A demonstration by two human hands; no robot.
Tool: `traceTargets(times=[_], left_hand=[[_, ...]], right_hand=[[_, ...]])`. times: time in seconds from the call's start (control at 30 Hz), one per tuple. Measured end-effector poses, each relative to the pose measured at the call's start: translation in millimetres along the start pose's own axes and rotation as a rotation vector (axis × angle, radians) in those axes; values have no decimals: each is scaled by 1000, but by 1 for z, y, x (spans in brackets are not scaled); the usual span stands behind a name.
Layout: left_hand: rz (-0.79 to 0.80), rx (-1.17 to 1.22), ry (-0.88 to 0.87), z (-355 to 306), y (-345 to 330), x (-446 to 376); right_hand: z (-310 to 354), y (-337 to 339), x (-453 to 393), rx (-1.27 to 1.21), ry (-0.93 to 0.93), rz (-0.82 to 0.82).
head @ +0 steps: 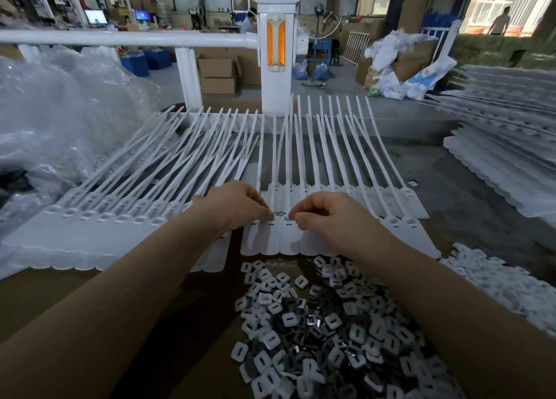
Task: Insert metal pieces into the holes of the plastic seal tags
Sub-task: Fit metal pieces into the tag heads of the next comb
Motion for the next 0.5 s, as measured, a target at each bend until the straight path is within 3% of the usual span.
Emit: traceTargets(times=[0.3,0.4,0.47,0.5], left_hand=[[-14,3,-42,-2,0,7],[-117,-69,-171,-12,8,15],[-176,-89,-410,-35,13,30],[-123,-36,-537,-47,11,39]], right_hand=[[16,-12,14,138,127,311],[13,-4,8,108,110,162],[6,4,4,82,65,47],[3,6,2,62,47,12]])
Point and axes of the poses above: each hand's wrist, its own x-axis away from the middle knuckle, its own y-axis out of the back of the hand, z = x × y, the point moved 8 cm from there along -x, towards the middle knuckle, and after that the axes turned 1 degree about -y, right-handed, at the moved point
